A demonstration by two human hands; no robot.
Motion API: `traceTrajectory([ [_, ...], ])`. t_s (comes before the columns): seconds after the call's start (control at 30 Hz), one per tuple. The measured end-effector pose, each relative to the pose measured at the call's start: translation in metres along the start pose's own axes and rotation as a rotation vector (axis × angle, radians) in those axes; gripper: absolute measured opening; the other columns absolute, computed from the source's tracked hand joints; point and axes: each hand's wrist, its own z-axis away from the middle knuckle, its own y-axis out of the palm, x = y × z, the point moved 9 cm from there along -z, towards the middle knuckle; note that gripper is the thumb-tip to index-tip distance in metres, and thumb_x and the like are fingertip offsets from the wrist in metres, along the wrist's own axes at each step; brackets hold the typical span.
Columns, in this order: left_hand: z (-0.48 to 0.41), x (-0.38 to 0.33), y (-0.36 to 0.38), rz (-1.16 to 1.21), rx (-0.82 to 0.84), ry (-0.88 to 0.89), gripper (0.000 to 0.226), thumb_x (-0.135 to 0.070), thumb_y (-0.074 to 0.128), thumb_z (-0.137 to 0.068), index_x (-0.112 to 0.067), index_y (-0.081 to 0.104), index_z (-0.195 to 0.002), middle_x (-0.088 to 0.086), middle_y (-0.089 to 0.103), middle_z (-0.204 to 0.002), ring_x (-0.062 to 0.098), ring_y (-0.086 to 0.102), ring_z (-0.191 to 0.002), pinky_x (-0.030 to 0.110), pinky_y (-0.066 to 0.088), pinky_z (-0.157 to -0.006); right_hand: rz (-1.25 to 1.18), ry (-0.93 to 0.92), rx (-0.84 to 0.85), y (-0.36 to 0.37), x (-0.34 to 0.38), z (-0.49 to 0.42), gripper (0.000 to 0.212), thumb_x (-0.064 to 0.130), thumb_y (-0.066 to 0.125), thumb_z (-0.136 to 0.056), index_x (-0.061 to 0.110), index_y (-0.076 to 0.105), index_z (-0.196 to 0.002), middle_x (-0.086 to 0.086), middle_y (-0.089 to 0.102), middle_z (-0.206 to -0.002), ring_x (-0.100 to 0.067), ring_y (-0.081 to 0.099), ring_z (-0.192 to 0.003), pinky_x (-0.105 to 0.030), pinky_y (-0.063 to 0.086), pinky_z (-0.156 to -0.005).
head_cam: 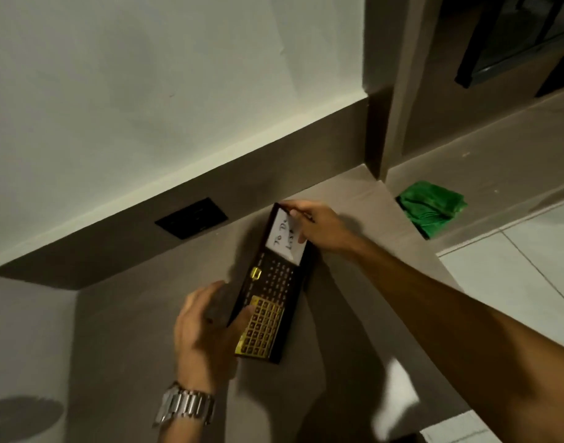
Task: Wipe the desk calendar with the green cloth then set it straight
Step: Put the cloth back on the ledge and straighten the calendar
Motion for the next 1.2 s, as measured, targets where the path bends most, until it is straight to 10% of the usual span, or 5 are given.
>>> traceTrajectory([
  [0.2,0.043,0.053,0.014,0.254,0.188,-0.331,0.013,-0.032,0.08,-0.072,-0.039,0.069,-0.072,-0.022,0.068,-0.061,-0.001,0.062,-0.057,0.019,0.043,-0.051,0.028,0.053,-0.044,0.006,-0.004,-0.002,0.027,0.014,0.043,-0.101,0.009,0.065,-0.114,-0.007,0.069,-0.101,-0.019,0.067,-0.092,-0.032,0.058,-0.077],
  [0.6,0.034,0.123,-0.025,0.477,0.043,-0.504,0.019,0.0,0.075,-0.075,-0.014,0.073,-0.087,0.0,0.071,-0.07,0.016,0.067,-0.064,0.032,0.058,-0.064,-0.081,0.231,-0.191,0.01,-0.023,0.059,0.017,0.017,0.053,-0.098,0.012,0.07,-0.102,-0.005,0.075,-0.091,-0.015,0.073,-0.081,-0.037,0.062,-0.072],
  [0.77,0.027,0.134,-0.042,0.458,-0.034,-0.469,0.021,0.004,0.071,-0.077,0.001,0.072,-0.098,0.008,0.071,-0.079,-0.003,0.063,-0.052,0.011,0.052,-0.055,-0.128,0.224,-0.239,0.02,-0.019,0.089,0.015,0.013,0.055,-0.097,0.009,0.07,-0.095,-0.007,0.076,-0.085,-0.015,0.074,-0.079,-0.032,0.062,-0.068],
  [0.93,0.024,0.146,-0.043,0.506,-0.082,-0.529,0.025,0.0,0.071,-0.079,-0.003,0.071,-0.104,0.016,0.074,-0.094,0.028,0.071,-0.084,0.038,0.057,-0.082,-0.177,0.237,-0.281,0.026,-0.018,0.107,0.018,0.012,0.055,-0.097,0.022,0.066,-0.087,-0.001,0.075,-0.085,-0.015,0.074,-0.077,-0.029,0.061,-0.061],
  [1.2,0.024,0.157,-0.037,0.522,-0.097,-0.534,0.026,-0.002,0.073,-0.077,-0.006,0.071,-0.103,0.014,0.075,-0.096,0.027,0.071,-0.088,0.05,0.056,-0.088,-0.192,0.247,-0.271,0.028,-0.023,0.111,0.011,0.011,0.057,-0.096,0.009,0.068,-0.097,0.0,0.075,-0.089,-0.012,0.074,-0.08,-0.025,0.06,-0.06],
])
